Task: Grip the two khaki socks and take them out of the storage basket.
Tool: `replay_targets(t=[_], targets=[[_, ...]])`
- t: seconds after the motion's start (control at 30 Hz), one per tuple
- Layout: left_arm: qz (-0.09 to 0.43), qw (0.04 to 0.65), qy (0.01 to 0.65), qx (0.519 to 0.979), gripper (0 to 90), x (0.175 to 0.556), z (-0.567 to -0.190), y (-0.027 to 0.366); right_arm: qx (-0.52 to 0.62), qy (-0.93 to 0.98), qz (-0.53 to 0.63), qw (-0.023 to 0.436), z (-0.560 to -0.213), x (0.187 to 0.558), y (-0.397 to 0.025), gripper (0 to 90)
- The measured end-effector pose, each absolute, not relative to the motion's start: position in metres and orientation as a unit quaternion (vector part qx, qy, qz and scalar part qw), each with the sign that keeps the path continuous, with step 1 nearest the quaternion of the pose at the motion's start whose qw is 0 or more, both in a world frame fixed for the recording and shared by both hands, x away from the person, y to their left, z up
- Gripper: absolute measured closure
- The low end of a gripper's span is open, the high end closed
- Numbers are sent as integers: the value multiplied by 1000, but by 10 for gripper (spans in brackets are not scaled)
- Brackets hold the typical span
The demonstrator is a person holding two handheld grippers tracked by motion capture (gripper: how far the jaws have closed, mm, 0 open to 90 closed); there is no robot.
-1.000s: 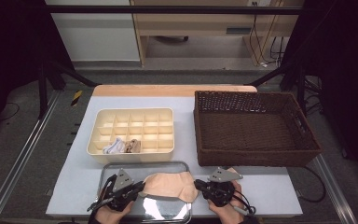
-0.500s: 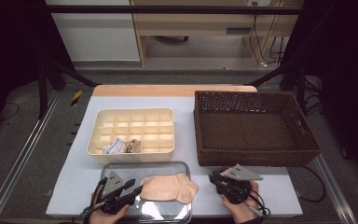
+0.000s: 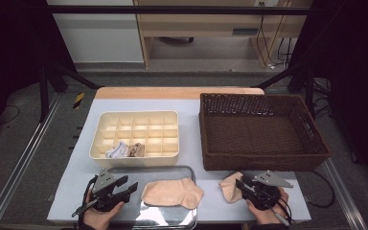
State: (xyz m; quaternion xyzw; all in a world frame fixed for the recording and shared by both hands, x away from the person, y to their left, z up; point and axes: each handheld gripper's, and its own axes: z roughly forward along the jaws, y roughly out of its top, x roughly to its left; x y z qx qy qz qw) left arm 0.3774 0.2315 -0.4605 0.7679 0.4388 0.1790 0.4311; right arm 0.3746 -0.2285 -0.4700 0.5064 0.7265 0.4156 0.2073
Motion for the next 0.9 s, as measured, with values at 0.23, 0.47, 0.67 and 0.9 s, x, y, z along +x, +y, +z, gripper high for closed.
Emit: replay_targets(t=[0.23, 0.47, 0.67, 0.9], targets=[[176, 430, 436, 770, 511, 378, -463, 231, 513, 746, 380, 189, -482, 373, -229, 689], [177, 428, 436, 772, 514, 379, -464, 231, 500, 752, 383, 194, -474, 372, -232, 827], [176, 428, 435, 772, 515, 379, -464, 232, 515, 740, 359, 242, -467, 374, -253, 822], [175, 430, 436, 771, 516, 379, -464, 232, 542, 742, 313, 241, -479, 383, -269, 794]])
